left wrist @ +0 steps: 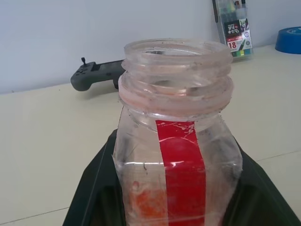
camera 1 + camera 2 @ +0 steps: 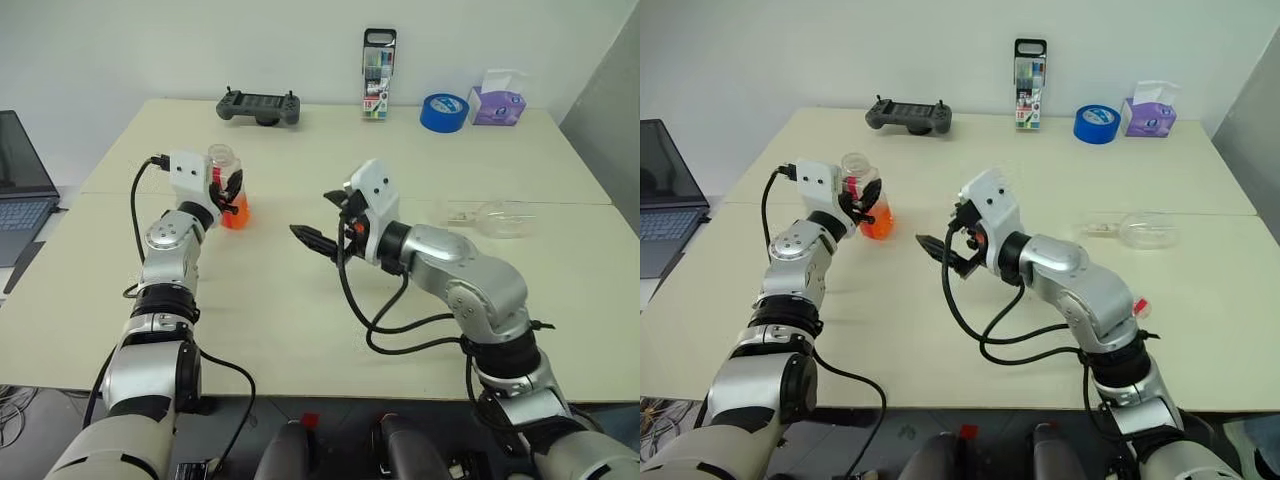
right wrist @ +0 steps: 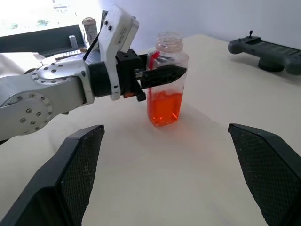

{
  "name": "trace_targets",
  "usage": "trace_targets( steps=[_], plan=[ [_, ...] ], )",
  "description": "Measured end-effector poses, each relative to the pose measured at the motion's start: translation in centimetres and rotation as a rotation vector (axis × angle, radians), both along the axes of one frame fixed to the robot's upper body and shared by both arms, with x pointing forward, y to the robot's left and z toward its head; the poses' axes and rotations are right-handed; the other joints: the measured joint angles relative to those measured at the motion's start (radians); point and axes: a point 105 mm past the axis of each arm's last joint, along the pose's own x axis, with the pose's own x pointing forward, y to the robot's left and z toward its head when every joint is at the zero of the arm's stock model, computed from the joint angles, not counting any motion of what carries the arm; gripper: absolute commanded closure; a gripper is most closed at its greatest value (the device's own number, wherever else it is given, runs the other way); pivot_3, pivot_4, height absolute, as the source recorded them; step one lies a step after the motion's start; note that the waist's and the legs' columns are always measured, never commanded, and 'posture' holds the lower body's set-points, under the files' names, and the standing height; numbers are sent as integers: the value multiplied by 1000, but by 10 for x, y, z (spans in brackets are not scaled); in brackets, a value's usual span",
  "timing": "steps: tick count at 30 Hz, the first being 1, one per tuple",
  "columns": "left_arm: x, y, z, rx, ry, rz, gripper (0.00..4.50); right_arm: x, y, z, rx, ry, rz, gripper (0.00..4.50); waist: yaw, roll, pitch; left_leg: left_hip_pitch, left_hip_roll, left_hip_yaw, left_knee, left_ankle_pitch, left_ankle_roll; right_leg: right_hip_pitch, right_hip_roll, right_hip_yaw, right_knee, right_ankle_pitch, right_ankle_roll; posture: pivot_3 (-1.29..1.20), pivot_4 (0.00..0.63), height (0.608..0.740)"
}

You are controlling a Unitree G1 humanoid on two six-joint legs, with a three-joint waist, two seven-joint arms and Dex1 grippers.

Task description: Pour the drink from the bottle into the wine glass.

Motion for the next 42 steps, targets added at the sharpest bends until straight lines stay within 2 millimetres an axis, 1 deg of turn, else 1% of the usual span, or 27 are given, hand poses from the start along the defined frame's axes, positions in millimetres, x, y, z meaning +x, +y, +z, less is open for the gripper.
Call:
trace_targets(
  steps=[4, 8, 10, 16, 17, 21, 23, 28, 32, 35, 37, 38, 41, 42],
  plan=[
    [1, 0, -1, -28, -2, 12, 2694, 7, -3, -5, -7, 4, -20, 0, -1, 0, 0, 0, 0, 0, 0, 0, 0, 0, 0, 0, 1, 0, 0, 0, 150, 740],
    [0, 6, -2, -74, 0, 35, 2694, 9, -4, -6, -17, -3, -24, 0, -3, 0, 0, 1, 1, 0, 0, 0, 0, 0, 0, 0, 1, 0, 0, 0, 150, 740],
    [1, 7, -3, -92, 2, 46, 1953, 9, -4, -7, -18, -2, -20, 0, -4, 0, 0, 1, 1, 0, 0, 0, 0, 0, 0, 0, 2, 0, 0, 0, 150, 740],
    [1, 10, -8, -106, 26, 60, 95, 9, -5, -7, -24, -4, -12, 0, -4, 0, 0, 1, 1, 0, 0, 0, 0, 0, 0, -1, 2, 0, 0, 0, 150, 740],
    [1, 10, -9, -107, 29, 62, 22, 9, -5, -7, -25, -4, -11, 0, -4, 0, 0, 1, 1, 0, 0, 0, 0, 0, 0, -1, 2, 0, 0, 0, 150, 740],
    [0, 10, -12, -107, 44, 66, 22, 10, -7, -7, -30, -5, -16, 0, -4, 0, 0, 1, 1, 0, 0, 0, 0, 0, 0, 0, 1, 0, 0, 0, 150, 740],
    [-2, 11, -18, -97, 55, 65, 22, 12, -12, -6, -26, -6, -34, 0, -4, 0, 0, 1, 1, 0, 0, 0, 0, 0, 0, 0, 1, 0, 0, 0, 150, 740],
    [-16, 13, -44, -85, 109, 72, 22, 20, -32, -5, -32, -5, -93, 0, -4, 0, 0, 1, 1, 0, 0, 0, 0, 0, 0, 0, 2, 0, 0, 0, 150, 740],
    [-28, 13, -48, -65, 111, 78, 22, 22, -40, -9, -48, 8, -112, 0, -4, 0, 0, 1, 1, 0, 0, 0, 0, 0, 0, 0, 2, 0, 0, 0, 150, 740],
    [-43, 11, -47, -45, 107, 77, 22, 23, -48, -7, -42, 4, -135, 0, -4, 0, 0, 1, 2, 1, 0, 0, 0, 0, 0, 1, 1, 0, 0, 0, 150, 740],
    [-54, 10, -53, -49, 123, 81, 22, 25, -58, -9, -40, 8, -164, 0, -4, 0, 0, 1, 2, 1, 0, 0, 0, 0, -1, 1, 1, 0, 0, 0, 150, 740],
    [-65, 9, -57, -53, 131, 79, 22, 25, -67, -11, -25, 22, -185, 0, -4, 0, 0, 1, 2, 1, -1, 0, 0, 0, -1, 2, 1, 0, 0, 0, 150, 740],
    [-84, 2, -68, -64, 164, 67, 22, 25, -87, -18, 31, 71, -239, 0, -3, 0, 0, 1, 2, 0, -1, 0, 0, 0, -1, 3, 1, 0, 0, 0, 150, 740],
    [-91, -4, -69, -64, 167, 56, 22, 22, -95, -18, 88, 94, -263, 0, -2, 0, 0, 1, 2, 0, -1, 0, 0, 1, -1, 3, 1, 0, 0, 0, 150, 740]
  ],
)
